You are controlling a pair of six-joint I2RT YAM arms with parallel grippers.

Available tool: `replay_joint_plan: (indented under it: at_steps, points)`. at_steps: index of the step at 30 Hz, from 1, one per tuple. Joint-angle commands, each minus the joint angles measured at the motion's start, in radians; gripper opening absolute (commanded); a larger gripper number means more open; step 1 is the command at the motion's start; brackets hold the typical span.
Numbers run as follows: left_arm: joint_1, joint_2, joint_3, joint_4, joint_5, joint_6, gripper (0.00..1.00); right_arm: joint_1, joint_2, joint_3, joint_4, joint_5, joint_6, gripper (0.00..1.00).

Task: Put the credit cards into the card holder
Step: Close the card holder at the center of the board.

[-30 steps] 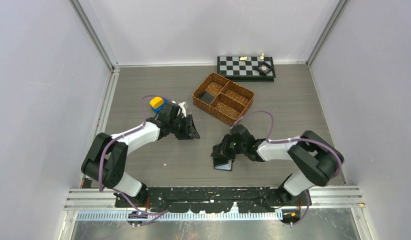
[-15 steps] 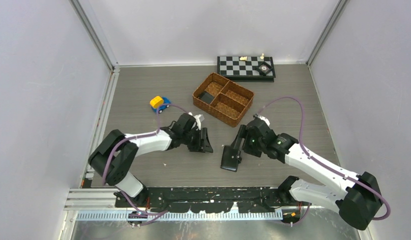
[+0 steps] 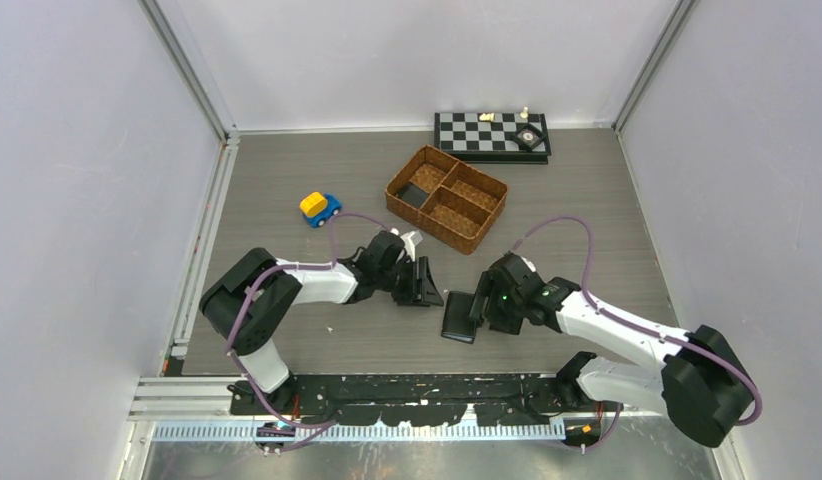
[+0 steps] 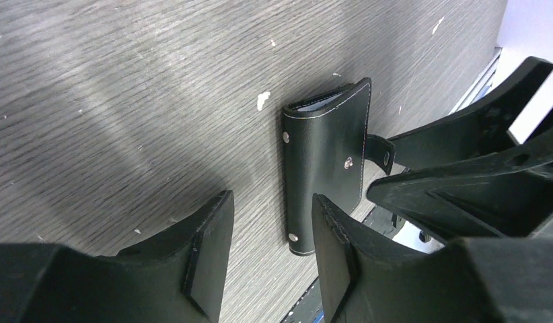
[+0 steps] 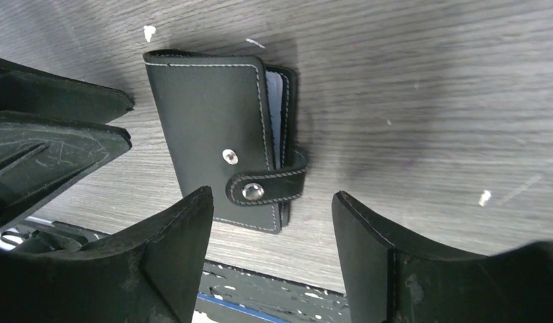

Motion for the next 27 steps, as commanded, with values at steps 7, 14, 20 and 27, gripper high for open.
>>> replay_joint_plan:
  at_steps: [7, 14, 20, 27]
  points:
    - [0.04, -0.051, -0.042, 0.023, -0.029, 0.013, 0.48, -0.002, 0.176, -0.002, 0.292, -0.076, 0.024, 0.58]
    - [0.127, -0.139, -0.111, -0.007, -0.051, 0.035, 0.48, 0.0, 0.368, 0.099, 0.43, -0.083, -0.016, 0.46]
    - [0.156, -0.214, -0.117, -0.116, -0.129, 0.1, 0.47, 0.013, 0.468, 0.242, 0.346, -0.024, -0.097, 0.51]
    - [0.155, -0.258, -0.118, -0.146, -0.145, 0.091, 0.47, 0.093, 0.478, 0.415, 0.045, 0.198, -0.222, 0.61]
